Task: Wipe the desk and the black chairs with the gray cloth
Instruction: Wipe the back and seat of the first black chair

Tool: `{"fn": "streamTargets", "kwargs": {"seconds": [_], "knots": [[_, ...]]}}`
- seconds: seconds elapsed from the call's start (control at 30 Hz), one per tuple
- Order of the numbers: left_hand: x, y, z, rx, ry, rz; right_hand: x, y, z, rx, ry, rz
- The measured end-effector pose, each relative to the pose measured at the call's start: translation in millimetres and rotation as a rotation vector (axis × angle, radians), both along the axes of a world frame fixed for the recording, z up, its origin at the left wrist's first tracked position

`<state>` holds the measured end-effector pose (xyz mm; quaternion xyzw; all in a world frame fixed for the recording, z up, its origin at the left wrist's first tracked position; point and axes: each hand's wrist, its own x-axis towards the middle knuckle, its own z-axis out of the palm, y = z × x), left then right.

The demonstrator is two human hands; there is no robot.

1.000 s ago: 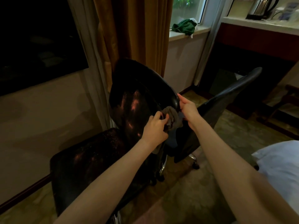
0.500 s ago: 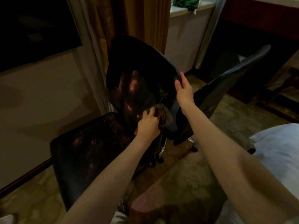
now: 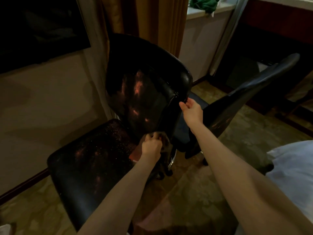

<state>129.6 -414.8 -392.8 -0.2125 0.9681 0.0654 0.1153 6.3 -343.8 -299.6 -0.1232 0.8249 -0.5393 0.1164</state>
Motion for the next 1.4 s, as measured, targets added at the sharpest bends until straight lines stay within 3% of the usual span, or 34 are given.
{"fn": "streamTargets", "kwargs": {"seconds": [0.1,0.17,0.33,0.43,0.6,0.9,1.0,1.13,1.23,1.4], "knots": [[9,-15,4,0.114,0.014,0.066,-4,-3,-2,0.002,0.003,-0.036],[11,-27,16,0.180,0.128,0.109,-4,-5,-3,0.012,0.010,-0.066],[1,-47,68,0.316,0.616,0.174,-2,-14,-5,0.024,0.035,-0.123],[-18,-54,94,0.252,0.890,0.126,-2,-18,-5,0.044,0.082,-0.129],[-49,-28,80,0.130,0.686,0.006,-3,-12,-4,0.010,0.075,-0.114],[-61,2,62,0.135,0.741,0.154,-26,0,-2,-0.141,-0.149,-0.069],[-60,8,61,0.150,0.735,0.139,-38,7,-1,-0.087,-0.190,-0.049],[-62,4,59,0.136,0.730,0.116,-39,4,1,0.016,-0.068,0.070],[-64,1,58,0.122,0.745,0.105,-42,-9,4,0.151,0.057,0.043],[-59,-1,47,0.114,0.764,0.064,-38,-6,5,0.250,0.106,0.027]]}}
